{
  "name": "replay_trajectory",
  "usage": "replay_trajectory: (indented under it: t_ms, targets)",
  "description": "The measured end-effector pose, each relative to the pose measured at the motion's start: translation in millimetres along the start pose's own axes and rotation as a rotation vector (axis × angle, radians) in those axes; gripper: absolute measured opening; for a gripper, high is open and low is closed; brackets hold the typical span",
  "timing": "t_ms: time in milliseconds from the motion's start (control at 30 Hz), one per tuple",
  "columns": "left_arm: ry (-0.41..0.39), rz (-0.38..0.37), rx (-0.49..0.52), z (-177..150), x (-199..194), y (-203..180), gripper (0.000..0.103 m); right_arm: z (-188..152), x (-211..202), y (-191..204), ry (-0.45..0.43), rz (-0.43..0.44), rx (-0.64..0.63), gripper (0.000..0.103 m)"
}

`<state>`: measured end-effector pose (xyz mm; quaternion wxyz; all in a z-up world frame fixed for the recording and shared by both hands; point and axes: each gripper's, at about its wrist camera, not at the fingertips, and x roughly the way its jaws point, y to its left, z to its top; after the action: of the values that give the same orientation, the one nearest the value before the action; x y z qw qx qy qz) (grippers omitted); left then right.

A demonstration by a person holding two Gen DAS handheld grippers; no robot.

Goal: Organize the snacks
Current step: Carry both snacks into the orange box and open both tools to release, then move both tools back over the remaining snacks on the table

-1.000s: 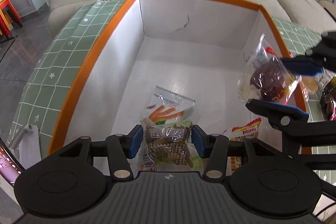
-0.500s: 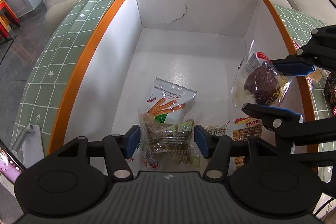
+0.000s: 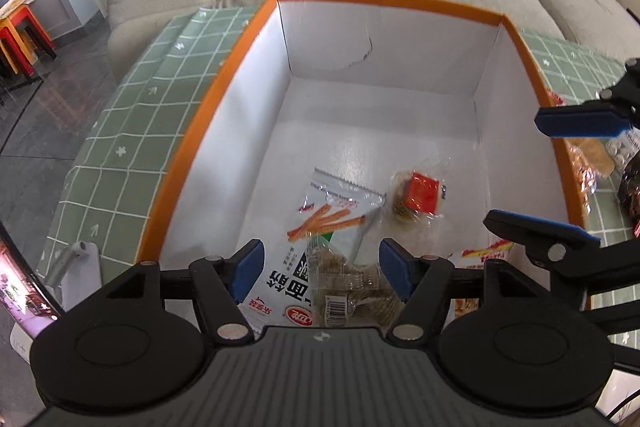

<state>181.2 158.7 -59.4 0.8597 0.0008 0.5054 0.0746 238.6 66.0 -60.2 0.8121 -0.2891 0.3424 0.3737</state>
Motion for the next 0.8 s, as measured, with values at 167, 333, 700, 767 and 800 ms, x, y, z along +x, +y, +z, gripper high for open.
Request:
replay_trajectory:
  t_ms: [167,333,700,767,800]
  targets:
    - [-0.063,0.006,-0.034,-1.0,-14.5,1.7,0.081,-4.6,-19.9,-3.4,-0.047,-0.018,0.045,0.059]
    - [-0.165,0.053,-0.015,-6.5,-39.3,-10.9,0.083,-18.7,-44.8,-7.8,-0.102,-0.05,0.142,0.06]
    - [-0.318,-0.057,0.078,-17.5,-84.7,-66.0,0.083,-76.4,-104.8,-22.9,-0.215,-0.156,0.465,0.06]
    - [-0.337,-0.091,0.1,-21.4,-90.3,-79.1,0.083,-88.8,-116.1,-26.0,-0.232,-0.182,0.513,0.06]
    - [-0.34,-0.113,0.112,-23.4,-92.9,-86.1,0.083,-96.1,-122.1,-28.0,-0.24,-0.196,0.537,0.06]
